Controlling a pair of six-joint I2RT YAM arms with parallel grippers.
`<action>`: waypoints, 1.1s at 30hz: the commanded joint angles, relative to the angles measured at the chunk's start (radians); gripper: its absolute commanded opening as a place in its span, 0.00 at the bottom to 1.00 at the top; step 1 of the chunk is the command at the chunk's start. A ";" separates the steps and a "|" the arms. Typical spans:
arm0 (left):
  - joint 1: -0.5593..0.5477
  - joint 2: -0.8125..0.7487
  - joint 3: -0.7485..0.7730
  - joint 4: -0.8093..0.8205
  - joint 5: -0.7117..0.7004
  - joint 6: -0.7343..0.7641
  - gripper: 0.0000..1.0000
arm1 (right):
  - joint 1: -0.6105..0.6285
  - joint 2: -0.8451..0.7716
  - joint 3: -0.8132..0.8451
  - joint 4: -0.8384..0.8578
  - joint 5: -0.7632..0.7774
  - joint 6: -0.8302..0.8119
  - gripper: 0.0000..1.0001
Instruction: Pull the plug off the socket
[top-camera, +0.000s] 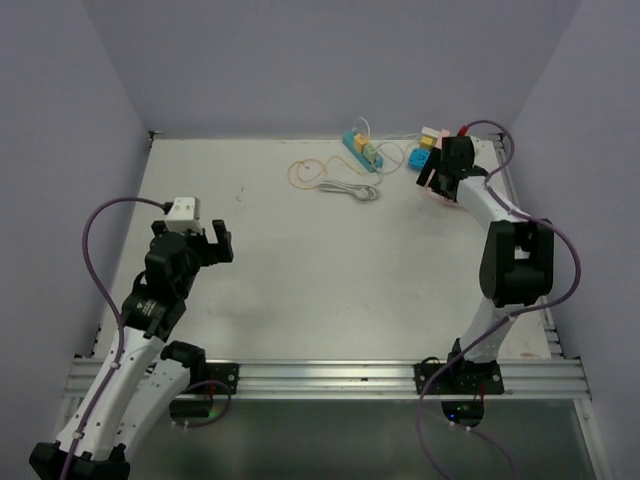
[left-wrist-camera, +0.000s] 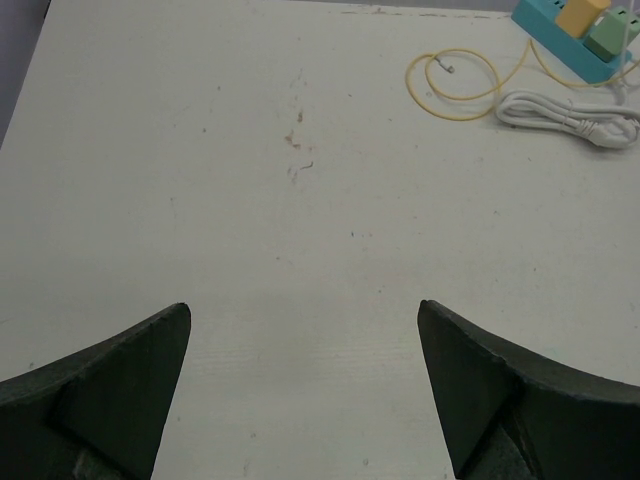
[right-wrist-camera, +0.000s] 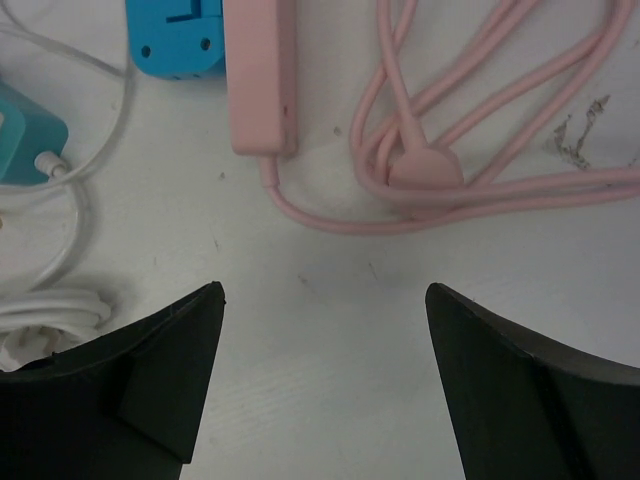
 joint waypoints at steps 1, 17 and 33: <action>-0.004 0.019 0.023 0.053 -0.020 -0.004 1.00 | -0.010 0.106 0.132 0.078 -0.035 -0.043 0.85; -0.004 0.064 0.023 0.052 -0.023 -0.004 1.00 | -0.027 0.454 0.482 0.005 -0.063 -0.066 0.68; -0.004 0.056 0.020 0.057 -0.012 -0.004 1.00 | -0.033 0.457 0.387 0.023 -0.075 -0.102 0.41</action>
